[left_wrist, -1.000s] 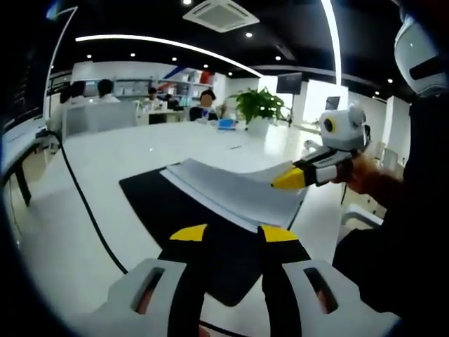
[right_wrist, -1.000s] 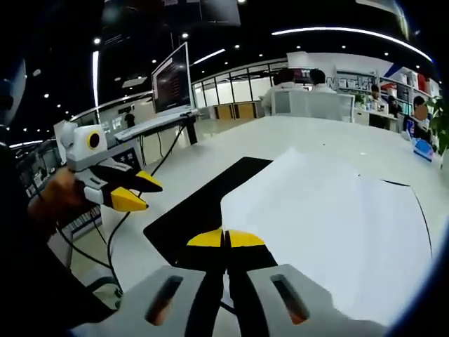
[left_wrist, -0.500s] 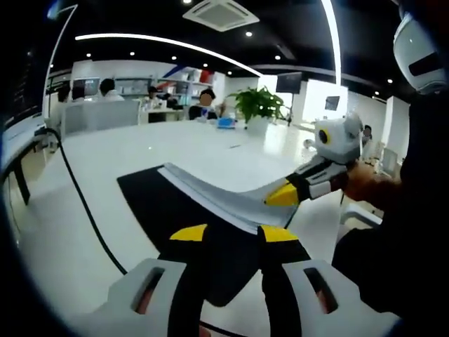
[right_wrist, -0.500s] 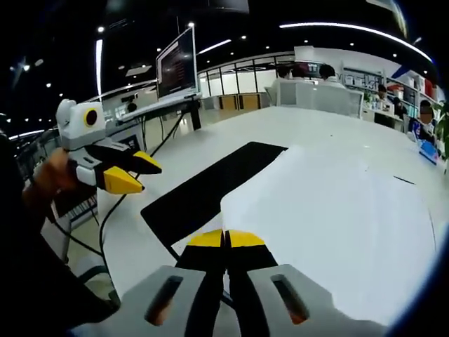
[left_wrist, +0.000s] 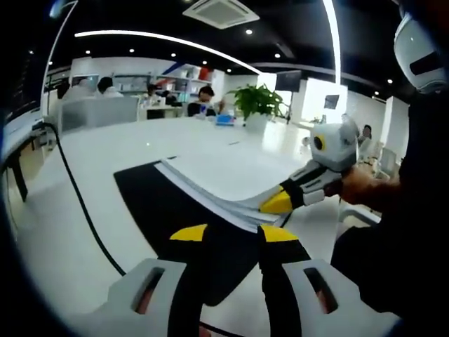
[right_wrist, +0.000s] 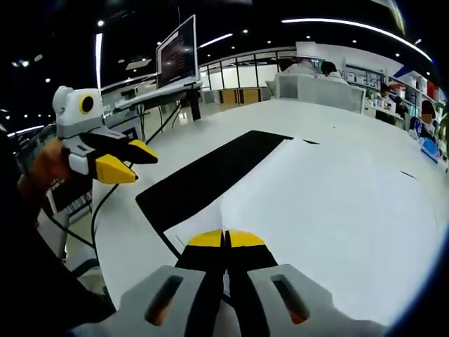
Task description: Flip through the bound document one page at a time
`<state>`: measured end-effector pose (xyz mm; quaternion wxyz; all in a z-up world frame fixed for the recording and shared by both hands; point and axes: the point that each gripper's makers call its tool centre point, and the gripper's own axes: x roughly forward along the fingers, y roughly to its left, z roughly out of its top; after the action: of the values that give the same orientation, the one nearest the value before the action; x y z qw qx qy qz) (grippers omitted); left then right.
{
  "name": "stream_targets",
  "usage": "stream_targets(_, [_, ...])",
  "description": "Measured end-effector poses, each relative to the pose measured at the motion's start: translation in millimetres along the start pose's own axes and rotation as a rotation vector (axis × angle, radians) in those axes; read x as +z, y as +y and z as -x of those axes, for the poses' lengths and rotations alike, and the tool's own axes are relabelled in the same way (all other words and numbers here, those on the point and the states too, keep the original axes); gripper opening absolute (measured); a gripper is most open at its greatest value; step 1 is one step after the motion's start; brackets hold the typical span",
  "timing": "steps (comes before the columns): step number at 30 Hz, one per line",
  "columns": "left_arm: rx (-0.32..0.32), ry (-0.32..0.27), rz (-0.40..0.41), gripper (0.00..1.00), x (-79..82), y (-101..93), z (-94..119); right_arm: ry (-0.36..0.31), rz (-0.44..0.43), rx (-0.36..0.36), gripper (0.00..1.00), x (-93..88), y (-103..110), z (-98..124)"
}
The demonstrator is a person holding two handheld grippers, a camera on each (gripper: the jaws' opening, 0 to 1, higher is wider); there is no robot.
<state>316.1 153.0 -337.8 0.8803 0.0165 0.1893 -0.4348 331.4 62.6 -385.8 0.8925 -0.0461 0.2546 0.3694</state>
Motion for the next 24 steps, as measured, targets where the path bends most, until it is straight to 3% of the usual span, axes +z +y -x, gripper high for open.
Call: stream_targets(24, [-0.012, 0.024, 0.01, 0.29, -4.6, -6.9, -11, -0.017, 0.021, -0.012, 0.02, -5.3, -2, -2])
